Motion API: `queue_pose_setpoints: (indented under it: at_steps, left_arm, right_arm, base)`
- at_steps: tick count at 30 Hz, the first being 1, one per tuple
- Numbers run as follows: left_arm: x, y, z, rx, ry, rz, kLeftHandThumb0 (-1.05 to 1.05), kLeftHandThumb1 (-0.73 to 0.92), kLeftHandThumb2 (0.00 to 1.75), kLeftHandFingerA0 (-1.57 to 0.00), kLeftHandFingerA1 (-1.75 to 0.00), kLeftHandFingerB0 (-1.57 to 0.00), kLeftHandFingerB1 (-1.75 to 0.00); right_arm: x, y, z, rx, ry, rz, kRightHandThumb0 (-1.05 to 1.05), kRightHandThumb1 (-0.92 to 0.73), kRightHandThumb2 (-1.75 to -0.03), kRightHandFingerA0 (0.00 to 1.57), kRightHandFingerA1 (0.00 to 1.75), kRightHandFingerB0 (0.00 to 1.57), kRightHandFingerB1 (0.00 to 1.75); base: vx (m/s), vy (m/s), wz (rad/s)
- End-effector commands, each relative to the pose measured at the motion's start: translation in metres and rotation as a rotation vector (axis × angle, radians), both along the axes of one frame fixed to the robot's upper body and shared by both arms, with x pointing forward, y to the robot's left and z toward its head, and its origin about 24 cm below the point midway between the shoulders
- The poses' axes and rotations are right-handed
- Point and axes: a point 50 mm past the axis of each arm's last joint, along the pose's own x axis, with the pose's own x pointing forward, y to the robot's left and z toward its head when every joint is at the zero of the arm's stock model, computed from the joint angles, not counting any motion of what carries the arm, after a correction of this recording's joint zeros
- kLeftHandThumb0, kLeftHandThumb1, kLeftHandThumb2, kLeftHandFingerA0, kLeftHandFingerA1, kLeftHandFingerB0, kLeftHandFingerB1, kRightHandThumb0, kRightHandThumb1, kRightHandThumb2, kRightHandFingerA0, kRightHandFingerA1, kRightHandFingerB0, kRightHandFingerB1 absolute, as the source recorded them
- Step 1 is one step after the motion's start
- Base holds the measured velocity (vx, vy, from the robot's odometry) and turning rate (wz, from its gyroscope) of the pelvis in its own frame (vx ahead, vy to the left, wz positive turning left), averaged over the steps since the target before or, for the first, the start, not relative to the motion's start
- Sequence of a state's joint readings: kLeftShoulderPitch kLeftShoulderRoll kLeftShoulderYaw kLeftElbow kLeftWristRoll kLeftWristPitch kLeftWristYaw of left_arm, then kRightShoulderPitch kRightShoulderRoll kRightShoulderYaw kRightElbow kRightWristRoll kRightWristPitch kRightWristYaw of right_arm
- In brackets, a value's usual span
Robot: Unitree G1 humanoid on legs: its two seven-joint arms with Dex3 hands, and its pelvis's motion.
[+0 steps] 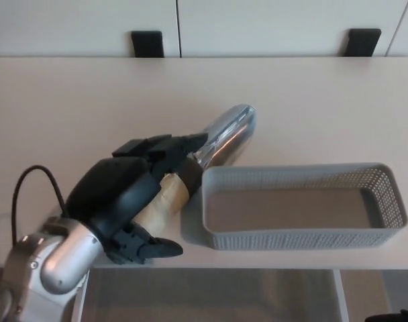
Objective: The robot walks towards a desk on which a shovel is kept on the left hand side and a container is kept on the right hand side. The robot picks up the shovel using its left hand and places it in the container.
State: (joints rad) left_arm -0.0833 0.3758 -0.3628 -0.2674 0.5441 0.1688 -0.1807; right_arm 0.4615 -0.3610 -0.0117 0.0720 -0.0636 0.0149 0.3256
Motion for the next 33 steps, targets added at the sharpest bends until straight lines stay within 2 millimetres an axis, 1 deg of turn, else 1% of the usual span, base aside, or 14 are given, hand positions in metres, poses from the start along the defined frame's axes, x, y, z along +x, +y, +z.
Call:
queue_pose_setpoints:
  at_steps: [1,2,3,4,11,22,25,26,27,28,30,31,32,33]
  left_arm:
    - [0.007,0.016,-0.027,0.283,-0.1,0.27,-0.34,0.32,0.52,0.0,-0.12,-0.01,-0.25]
    - [0.007,0.016,-0.028,0.285,-0.1,0.271,-0.34,0.32,0.52,0.0,-0.12,-0.01,-0.25]
    - [0.006,0.015,-0.029,0.285,-0.098,0.271,-0.35,0.3,0.66,0.0,-0.17,-0.04,-0.16]
    - [0.006,0.015,-0.03,0.284,-0.1,0.273,-0.35,0.31,0.66,0.0,-0.16,-0.07,-0.16]
    - [0.003,0.013,-0.035,0.314,-0.119,0.277,-0.36,0.32,0.66,0.0,-0.14,-0.08,-0.13]
    - [0.001,0.012,-0.036,0.337,-0.184,0.301,-0.37,0.32,0.63,0.0,-0.09,-0.11,-0.11]
    - [-0.001,0.011,-0.037,0.323,-0.193,0.295,-0.35,0.31,0.63,0.0,-0.1,-0.12,-0.17]
    - [-0.001,0.011,-0.037,0.323,-0.198,0.293,-0.34,0.3,0.63,0.0,-0.13,-0.11,-0.2]
    - [-0.001,0.011,-0.037,0.32,-0.198,0.291,-0.33,0.28,0.65,0.0,-0.19,-0.03,-0.23]
    - [-0.001,0.011,-0.037,0.32,-0.198,0.292,-0.33,0.28,0.65,0.0,-0.19,-0.03,-0.23]
    - [-0.001,0.009,-0.038,0.315,-0.211,0.293,-0.37,0.32,0.63,0.0,-0.12,-0.06,-0.23]
    - [0.0,0.009,-0.038,0.314,-0.213,0.294,-0.35,0.3,0.66,0.0,-0.19,-0.04,-0.26]
    - [0.0,0.009,-0.038,0.314,-0.214,0.294,-0.35,0.3,0.66,0.0,-0.19,-0.04,-0.26]
    - [0.0,0.009,-0.039,0.323,-0.211,0.295,-0.38,0.31,0.65,0.0,-0.14,-0.11,-0.2]
  right_arm:
    - [0.0,-0.008,0.005,-0.043,0.002,0.046,-0.25,-0.63,-0.58,0.61,0.53,0.44,0.45]
    - [0.0,-0.008,0.005,-0.048,0.004,0.046,-0.25,-0.63,-0.58,0.62,0.52,0.44,0.45]
    - [0.001,-0.007,0.005,-0.05,0.003,0.049,-0.26,-0.62,-0.58,0.61,0.53,0.45,0.45]
    - [0.001,-0.007,0.005,-0.047,0.001,0.048,-0.25,-0.62,-0.58,0.6,0.53,0.47,0.47]
    - [0.001,-0.008,0.005,-0.058,-0.006,0.071,-0.26,-0.62,-0.58,0.6,0.56,0.51,0.49]
    - [-0.001,-0.008,0.005,-0.05,0.005,0.069,-0.26,-0.63,-0.58,0.59,0.54,0.49,0.47]
    - [-0.001,-0.007,0.007,-0.053,0.004,0.08,-0.29,-0.63,-0.58,0.57,0.54,0.48,0.48]
    - [-0.001,-0.007,0.007,-0.049,0.004,0.073,-0.29,-0.63,-0.58,0.58,0.54,0.48,0.48]
    - [0.0,-0.007,0.007,-0.055,0.003,0.071,-0.28,-0.63,-0.58,0.58,0.54,0.49,0.48]
    - [0.0,-0.007,0.007,-0.055,0.003,0.071,-0.28,-0.63,-0.58,0.58,0.54,0.49,0.48]
    - [0.0,-0.008,0.007,-0.068,-0.002,0.079,-0.27,-0.63,-0.58,0.59,0.53,0.5,0.47]
    - [0.0,-0.009,0.006,-0.065,-0.001,0.078,-0.27,-0.63,-0.58,0.59,0.54,0.5,0.47]
    - [0.0,-0.009,0.006,-0.064,-0.001,0.078,-0.27,-0.63,-0.58,0.59,0.54,0.5,0.47]
    - [0.0,-0.009,0.006,-0.064,-0.002,0.08,-0.28,-0.62,-0.58,0.59,0.54,0.51,0.47]
  base:
    - [0.0,0.0,0.0]
    - [0.0,0.0,0.0]
    - [0.0,0.0,0.0]
    - [0.0,0.0,0.0]
    - [0.0,0.0,0.0]
    - [0.0,0.0,0.0]
    - [0.0,0.0,0.0]
    - [0.0,0.0,0.0]
    - [0.0,0.0,0.0]
    - [0.0,0.0,0.0]
    - [0.0,0.0,0.0]
    - [0.0,0.0,0.0]
    - [0.0,0.0,0.0]
    - [0.0,0.0,0.0]
